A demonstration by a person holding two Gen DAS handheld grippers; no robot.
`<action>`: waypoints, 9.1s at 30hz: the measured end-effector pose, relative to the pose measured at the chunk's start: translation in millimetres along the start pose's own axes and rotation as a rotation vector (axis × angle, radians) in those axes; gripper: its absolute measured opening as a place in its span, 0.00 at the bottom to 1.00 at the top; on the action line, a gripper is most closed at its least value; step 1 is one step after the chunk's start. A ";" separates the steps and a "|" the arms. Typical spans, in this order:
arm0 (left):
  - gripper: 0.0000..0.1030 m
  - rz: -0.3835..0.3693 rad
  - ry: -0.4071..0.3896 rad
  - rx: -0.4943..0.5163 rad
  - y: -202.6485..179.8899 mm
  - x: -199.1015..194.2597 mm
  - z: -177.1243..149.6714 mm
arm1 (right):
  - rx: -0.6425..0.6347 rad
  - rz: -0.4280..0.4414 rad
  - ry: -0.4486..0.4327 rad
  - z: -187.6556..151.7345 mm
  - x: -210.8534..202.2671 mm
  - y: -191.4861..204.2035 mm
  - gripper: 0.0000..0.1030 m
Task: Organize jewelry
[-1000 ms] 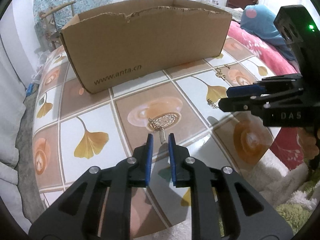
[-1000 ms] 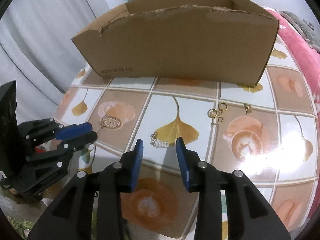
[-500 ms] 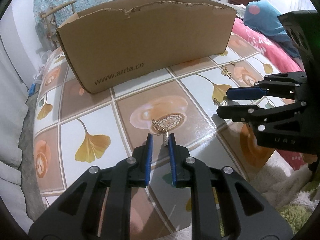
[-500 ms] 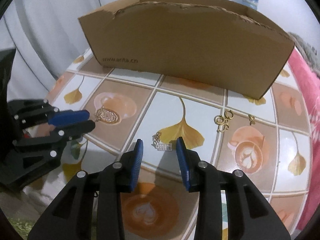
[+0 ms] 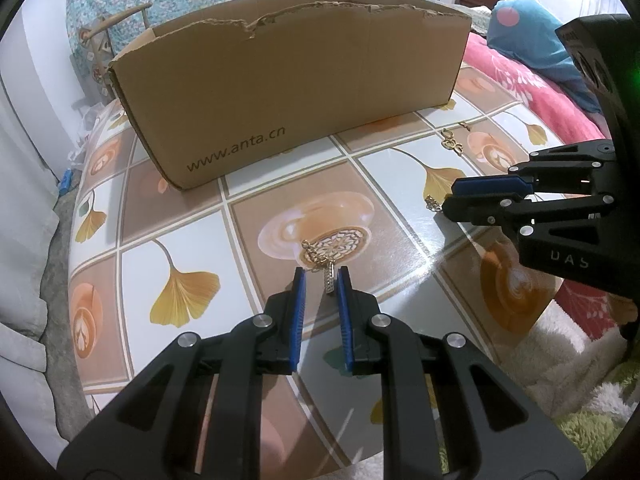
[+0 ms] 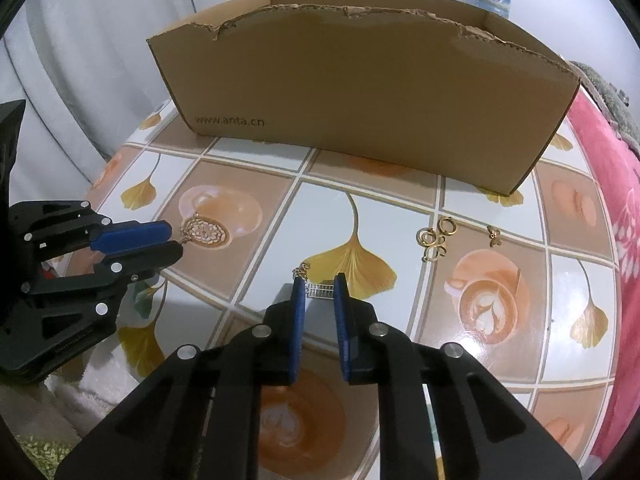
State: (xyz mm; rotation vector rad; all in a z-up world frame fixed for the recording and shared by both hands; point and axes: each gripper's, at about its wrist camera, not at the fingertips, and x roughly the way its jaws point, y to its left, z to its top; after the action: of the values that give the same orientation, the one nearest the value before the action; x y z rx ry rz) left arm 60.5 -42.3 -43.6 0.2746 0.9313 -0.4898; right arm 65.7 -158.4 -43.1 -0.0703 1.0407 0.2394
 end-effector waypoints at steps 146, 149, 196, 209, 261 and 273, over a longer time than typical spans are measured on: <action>0.13 -0.232 -0.097 0.199 -77.8 40.2 89.2 | 0.314 0.161 -0.048 22.2 -43.5 -140.7 0.19; 0.13 -0.228 -0.088 0.218 -80.6 45.2 90.9 | 0.318 0.171 -0.044 21.6 -40.4 -141.3 0.19; 0.14 -0.090 0.005 0.161 -43.1 47.1 68.3 | 0.237 0.136 0.011 30.4 -13.8 -123.9 0.19; 0.14 -0.098 -0.007 0.143 -39.3 46.2 64.5 | 0.183 0.070 0.044 45.1 2.6 -112.7 0.19; 0.29 -0.125 -0.045 0.140 -31.4 28.7 48.1 | 0.108 0.182 0.047 23.8 -5.9 -73.1 0.19; 0.29 -0.145 -0.082 0.150 -35.5 48.2 77.1 | 0.222 0.222 -0.014 9.1 -32.0 -102.6 0.19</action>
State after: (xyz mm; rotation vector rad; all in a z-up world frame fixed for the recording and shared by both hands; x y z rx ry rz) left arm 120.0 -119.6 -39.5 0.3218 0.8391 -0.7015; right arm 81.5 -261.8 -16.7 0.2482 1.0552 0.3237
